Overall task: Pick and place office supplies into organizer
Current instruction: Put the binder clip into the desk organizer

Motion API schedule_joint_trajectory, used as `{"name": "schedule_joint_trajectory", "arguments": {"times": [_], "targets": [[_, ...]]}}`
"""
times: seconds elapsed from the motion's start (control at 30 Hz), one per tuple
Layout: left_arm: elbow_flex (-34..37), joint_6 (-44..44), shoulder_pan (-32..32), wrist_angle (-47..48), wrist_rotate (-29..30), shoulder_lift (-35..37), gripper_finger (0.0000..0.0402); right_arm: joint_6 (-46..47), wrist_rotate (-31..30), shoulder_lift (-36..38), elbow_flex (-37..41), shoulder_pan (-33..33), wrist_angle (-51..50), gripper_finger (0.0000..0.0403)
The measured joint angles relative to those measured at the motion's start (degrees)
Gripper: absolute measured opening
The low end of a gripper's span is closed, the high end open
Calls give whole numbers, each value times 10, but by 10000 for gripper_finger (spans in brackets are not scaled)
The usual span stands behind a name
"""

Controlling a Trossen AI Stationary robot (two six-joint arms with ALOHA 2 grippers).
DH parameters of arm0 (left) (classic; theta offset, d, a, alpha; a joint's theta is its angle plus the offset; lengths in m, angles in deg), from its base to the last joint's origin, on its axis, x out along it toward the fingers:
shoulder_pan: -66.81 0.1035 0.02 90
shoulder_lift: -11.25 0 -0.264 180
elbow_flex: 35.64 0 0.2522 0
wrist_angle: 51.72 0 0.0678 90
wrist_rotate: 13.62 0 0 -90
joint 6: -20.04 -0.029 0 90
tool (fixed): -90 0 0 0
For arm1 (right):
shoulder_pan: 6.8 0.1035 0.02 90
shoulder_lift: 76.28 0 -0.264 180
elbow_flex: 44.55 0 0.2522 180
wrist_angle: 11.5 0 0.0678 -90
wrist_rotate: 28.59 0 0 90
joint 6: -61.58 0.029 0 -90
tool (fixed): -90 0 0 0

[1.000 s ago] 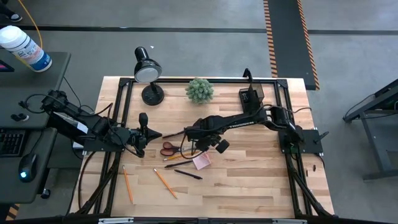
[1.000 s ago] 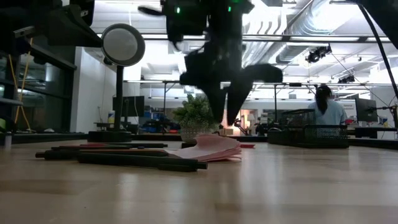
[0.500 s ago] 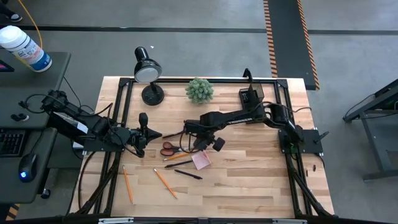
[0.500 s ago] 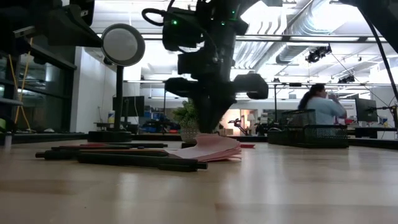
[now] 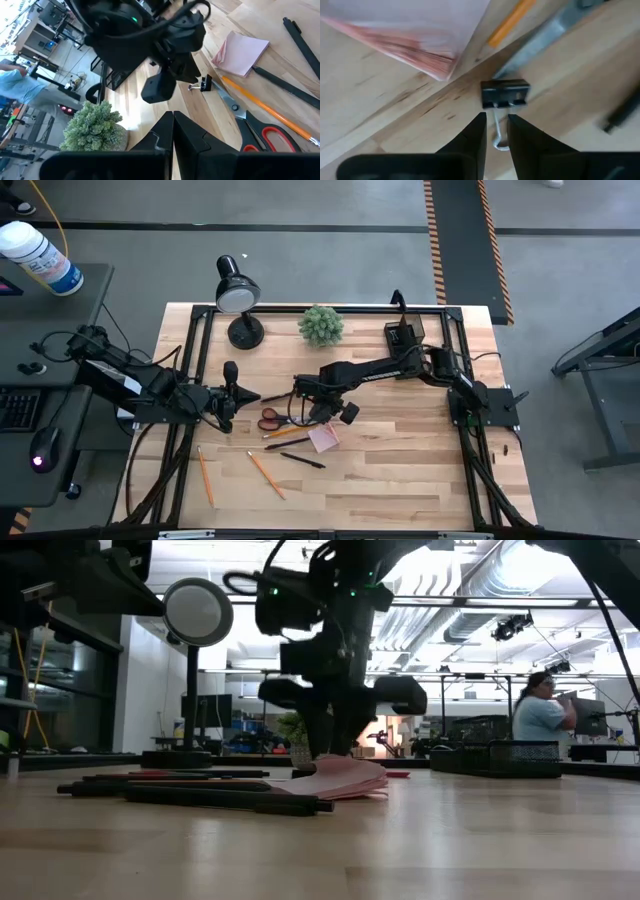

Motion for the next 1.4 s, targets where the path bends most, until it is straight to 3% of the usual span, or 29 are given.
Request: {"name": "schedule_joint_trajectory", "arguments": {"times": [1.4], "targets": [[0, 0, 0, 2, 0, 0, 1, -17, 21, -18, -1, -12, 5, 69]]}}
